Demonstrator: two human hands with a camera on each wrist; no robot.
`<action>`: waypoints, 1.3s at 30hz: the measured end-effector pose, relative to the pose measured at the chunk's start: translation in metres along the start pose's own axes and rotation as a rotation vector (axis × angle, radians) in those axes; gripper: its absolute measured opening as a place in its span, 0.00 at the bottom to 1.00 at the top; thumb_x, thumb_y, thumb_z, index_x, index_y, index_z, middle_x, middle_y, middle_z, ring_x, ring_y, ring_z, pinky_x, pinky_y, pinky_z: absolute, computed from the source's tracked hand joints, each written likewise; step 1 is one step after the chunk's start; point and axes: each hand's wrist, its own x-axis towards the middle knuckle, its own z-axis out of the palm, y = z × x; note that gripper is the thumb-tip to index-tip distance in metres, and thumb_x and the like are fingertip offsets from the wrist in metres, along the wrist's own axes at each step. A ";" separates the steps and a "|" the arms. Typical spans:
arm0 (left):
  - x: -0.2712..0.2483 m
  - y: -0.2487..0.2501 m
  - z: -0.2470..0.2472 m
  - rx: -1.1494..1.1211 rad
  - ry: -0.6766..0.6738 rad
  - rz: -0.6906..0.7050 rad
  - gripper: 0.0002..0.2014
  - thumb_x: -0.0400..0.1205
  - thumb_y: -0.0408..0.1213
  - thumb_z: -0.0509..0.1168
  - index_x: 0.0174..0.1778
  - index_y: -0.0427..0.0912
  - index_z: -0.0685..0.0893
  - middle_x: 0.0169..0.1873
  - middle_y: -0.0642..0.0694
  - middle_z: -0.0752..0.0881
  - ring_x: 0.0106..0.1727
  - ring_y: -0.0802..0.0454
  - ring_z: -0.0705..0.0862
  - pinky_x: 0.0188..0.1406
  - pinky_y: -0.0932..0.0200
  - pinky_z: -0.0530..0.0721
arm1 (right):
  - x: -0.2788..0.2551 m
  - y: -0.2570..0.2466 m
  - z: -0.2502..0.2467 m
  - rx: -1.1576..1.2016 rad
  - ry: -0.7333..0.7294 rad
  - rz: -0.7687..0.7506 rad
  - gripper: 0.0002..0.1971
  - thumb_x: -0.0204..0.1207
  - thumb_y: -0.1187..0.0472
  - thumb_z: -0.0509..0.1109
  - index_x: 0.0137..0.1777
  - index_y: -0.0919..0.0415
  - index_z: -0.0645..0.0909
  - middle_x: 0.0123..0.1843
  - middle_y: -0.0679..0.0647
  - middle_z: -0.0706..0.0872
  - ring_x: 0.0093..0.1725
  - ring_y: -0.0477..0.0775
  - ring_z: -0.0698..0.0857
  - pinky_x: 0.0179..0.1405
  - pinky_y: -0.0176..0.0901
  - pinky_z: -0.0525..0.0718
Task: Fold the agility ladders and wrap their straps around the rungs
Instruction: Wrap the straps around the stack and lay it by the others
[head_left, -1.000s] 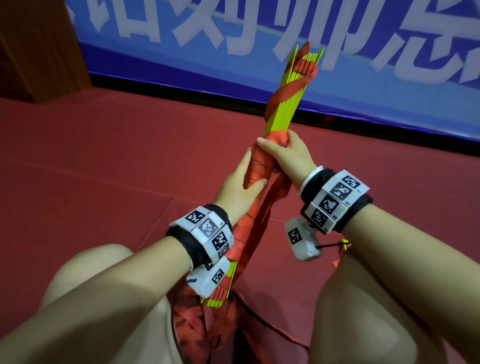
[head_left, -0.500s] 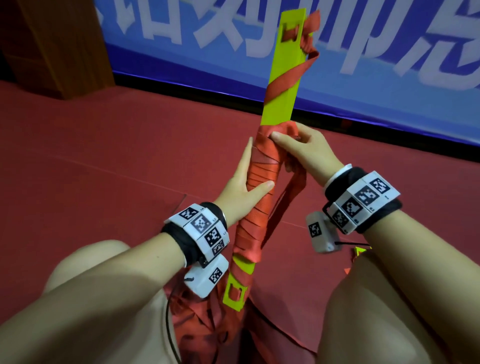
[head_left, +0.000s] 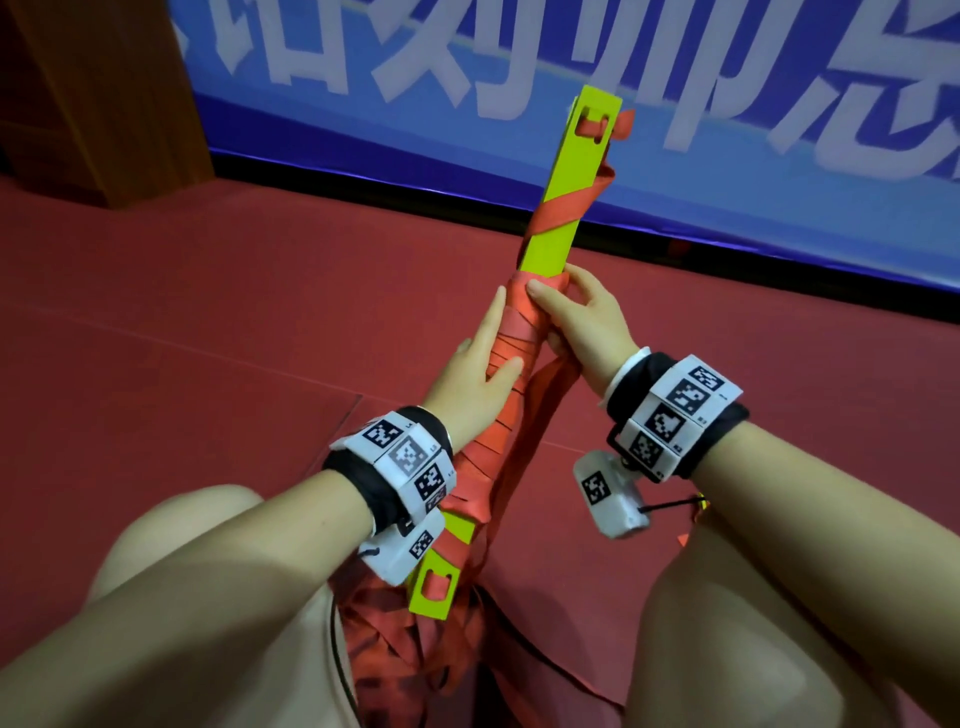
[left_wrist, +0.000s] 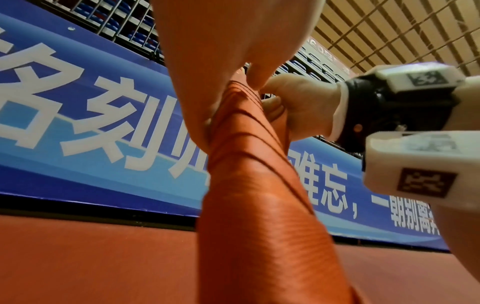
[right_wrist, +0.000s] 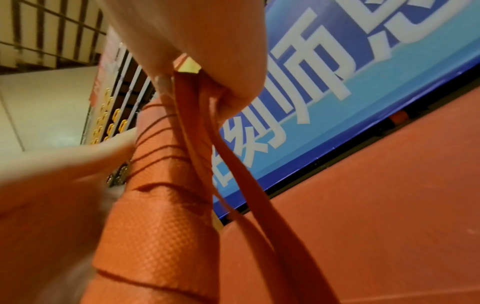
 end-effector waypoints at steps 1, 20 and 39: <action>-0.001 0.004 -0.001 -0.056 -0.029 -0.011 0.34 0.87 0.38 0.58 0.84 0.64 0.48 0.74 0.42 0.76 0.70 0.41 0.78 0.70 0.52 0.75 | 0.001 0.001 -0.002 0.025 0.020 -0.003 0.18 0.79 0.60 0.72 0.67 0.61 0.78 0.33 0.51 0.79 0.17 0.43 0.70 0.16 0.33 0.70; -0.005 0.012 -0.010 -0.460 0.052 -0.027 0.34 0.82 0.45 0.66 0.83 0.59 0.61 0.76 0.61 0.73 0.75 0.64 0.72 0.78 0.58 0.69 | 0.002 -0.021 -0.016 -0.013 -0.217 0.071 0.16 0.78 0.57 0.73 0.64 0.57 0.84 0.34 0.50 0.85 0.18 0.44 0.71 0.16 0.31 0.70; -0.002 0.014 -0.017 -0.506 -0.085 -0.112 0.30 0.88 0.42 0.58 0.82 0.68 0.54 0.59 0.57 0.84 0.57 0.57 0.85 0.53 0.55 0.83 | -0.015 -0.018 0.002 0.024 -0.189 -0.028 0.05 0.80 0.60 0.69 0.53 0.53 0.86 0.35 0.48 0.82 0.25 0.42 0.71 0.20 0.30 0.68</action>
